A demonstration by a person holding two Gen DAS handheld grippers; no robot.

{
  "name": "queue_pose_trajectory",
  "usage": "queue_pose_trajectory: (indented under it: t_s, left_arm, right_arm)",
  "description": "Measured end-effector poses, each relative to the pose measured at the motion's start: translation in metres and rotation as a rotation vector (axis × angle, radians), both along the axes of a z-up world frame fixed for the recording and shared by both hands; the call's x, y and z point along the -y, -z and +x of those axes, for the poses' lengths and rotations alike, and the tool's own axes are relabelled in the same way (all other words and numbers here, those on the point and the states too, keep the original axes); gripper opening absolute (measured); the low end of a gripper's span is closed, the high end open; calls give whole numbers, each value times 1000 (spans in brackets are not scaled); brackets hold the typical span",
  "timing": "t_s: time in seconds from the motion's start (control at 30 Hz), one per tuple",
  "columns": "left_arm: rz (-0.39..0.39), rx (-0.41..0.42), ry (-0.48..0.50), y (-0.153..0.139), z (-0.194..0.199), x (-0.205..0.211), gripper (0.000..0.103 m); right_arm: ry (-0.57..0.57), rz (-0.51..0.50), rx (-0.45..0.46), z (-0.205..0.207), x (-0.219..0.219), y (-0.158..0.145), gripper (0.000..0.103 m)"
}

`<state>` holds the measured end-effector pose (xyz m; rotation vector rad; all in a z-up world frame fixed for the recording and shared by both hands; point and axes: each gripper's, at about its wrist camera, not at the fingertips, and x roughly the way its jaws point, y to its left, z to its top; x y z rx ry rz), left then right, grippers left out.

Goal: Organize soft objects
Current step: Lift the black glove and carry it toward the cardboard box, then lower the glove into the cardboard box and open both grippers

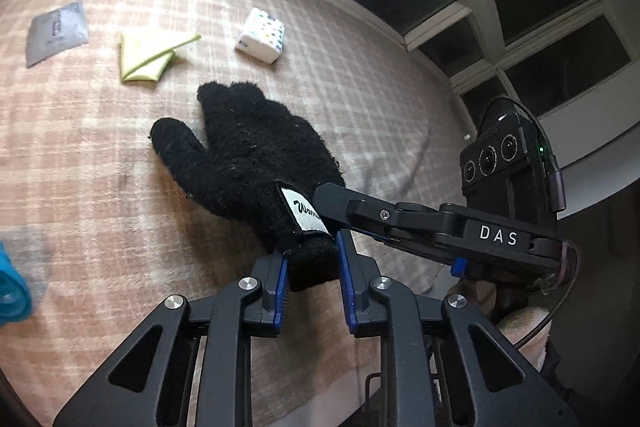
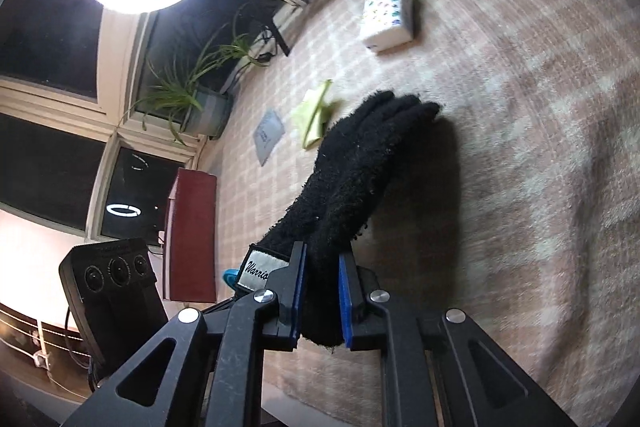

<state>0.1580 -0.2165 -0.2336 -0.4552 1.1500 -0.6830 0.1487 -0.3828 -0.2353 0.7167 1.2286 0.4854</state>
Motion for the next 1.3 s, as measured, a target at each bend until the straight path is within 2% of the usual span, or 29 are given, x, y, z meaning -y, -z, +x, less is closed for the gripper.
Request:
queue_pose_trajectory:
  t_s: [0.4, 0.67, 0.9, 1.1, 1.3]
  left_arm:
    - [-37, 118, -47, -44, -19, -50, 19]
    - [-58, 206, -136, -75, -34, -106, 19]
    - [-59, 273, -246, -99, -44, -169, 19]
    - [-51, 319, -358, -115, -52, -233, 19]
    - [-24, 349, -467, -126, -63, -298, 19]
  right_arm:
    - [-53, 23, 108, -7, -44, -50, 13]
    - [-145, 41, 190, 0, -101, -85, 13]
    - [-261, 52, 256, 6, -174, -112, 13]
    - [-378, 61, 310, 11, -253, -130, 13]
    - [-478, 81, 337, 13, -328, -135, 13]
